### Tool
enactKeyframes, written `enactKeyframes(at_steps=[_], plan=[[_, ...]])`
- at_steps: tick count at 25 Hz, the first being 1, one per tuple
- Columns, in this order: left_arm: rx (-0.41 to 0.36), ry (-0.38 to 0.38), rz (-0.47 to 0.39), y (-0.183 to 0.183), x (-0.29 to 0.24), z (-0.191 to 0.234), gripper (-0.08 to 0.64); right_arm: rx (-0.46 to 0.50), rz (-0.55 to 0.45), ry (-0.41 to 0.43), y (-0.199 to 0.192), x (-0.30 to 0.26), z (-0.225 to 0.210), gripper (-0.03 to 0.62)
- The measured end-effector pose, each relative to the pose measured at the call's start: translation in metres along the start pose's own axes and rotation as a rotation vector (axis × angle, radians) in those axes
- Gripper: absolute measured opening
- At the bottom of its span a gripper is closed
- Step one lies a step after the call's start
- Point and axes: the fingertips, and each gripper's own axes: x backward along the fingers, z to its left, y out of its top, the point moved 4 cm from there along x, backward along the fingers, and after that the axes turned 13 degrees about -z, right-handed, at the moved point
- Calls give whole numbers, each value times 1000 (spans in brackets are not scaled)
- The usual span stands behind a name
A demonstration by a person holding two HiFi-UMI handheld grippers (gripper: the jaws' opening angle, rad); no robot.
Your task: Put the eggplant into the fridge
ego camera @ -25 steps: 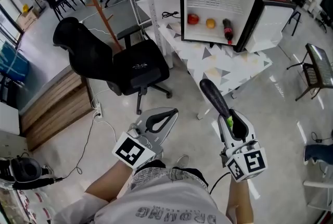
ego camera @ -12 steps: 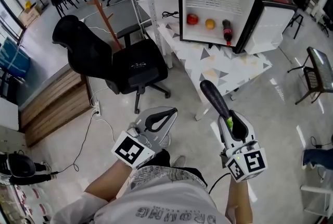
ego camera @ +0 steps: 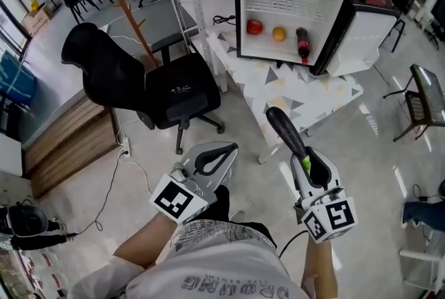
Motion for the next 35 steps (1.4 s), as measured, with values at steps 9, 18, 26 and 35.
enactKeyframes(at_steps=[9,18,26,35], plan=[[13,7,18,-13,-24,47,6,-8,18,0,-10,-51,-22,126],[26,3,25,-27,-47,100,6,-10,33,-9,-19,-105,-39,126],[45,-13,31,-38,-70,146,6,-12,53,-35,-26,-149,-56,126],[54,-27,50,-49,-92,201,6,-4,70,-49,-31,-207,-71,126]])
